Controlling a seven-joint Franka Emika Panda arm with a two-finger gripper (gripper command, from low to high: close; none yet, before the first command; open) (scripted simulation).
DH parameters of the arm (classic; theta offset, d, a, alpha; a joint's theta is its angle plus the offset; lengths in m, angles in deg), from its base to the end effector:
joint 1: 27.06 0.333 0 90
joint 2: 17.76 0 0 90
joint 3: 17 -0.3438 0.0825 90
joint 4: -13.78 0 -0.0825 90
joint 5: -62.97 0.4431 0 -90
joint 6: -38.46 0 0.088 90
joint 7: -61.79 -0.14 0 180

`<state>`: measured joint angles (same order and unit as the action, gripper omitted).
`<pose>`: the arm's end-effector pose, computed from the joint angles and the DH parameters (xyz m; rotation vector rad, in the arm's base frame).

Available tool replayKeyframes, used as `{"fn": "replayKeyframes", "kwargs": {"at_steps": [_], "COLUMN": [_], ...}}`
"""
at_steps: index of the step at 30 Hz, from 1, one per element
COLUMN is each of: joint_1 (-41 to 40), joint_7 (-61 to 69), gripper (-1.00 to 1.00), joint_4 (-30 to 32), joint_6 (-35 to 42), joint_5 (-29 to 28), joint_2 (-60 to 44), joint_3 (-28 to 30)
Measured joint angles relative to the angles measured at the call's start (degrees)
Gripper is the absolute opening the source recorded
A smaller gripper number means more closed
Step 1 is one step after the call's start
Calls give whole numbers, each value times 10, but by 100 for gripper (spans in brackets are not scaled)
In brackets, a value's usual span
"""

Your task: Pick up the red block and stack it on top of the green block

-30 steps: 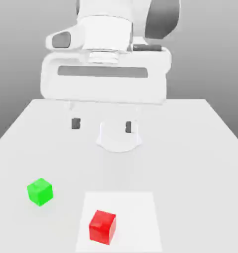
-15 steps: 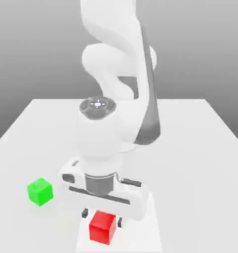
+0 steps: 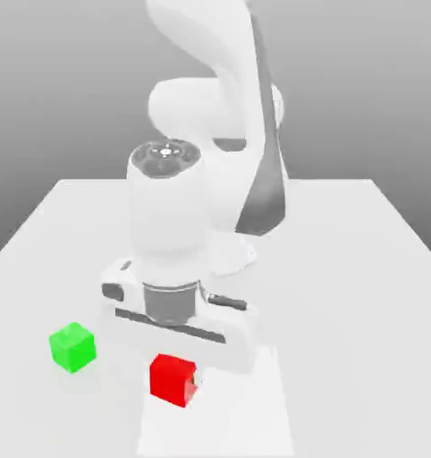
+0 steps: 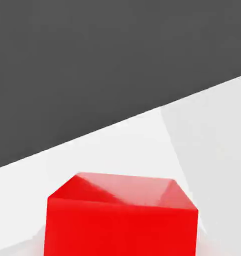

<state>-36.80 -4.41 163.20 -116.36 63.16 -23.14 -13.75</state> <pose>0.4536 -0.1055 0.1619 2.4155 -2.0036 0.0035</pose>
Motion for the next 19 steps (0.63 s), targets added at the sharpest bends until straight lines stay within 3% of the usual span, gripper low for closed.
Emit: {"fn": "replayKeyframes", "kwargs": {"at_steps": [9, 15, 16, 19], "joint_1": [-155, -166, -170, -170], "joint_7": [-233, -225, -218, -218], "gripper": [-100, -100, 100, 100], "joint_4": [82, 86, 86, 86], "joint_6": [21, -76, -92, -92], "joint_5": [-23, 23, 33, 33], "joint_2": [104, 10, -7, -7], "joint_3": [70, 62, 57, 57]}}
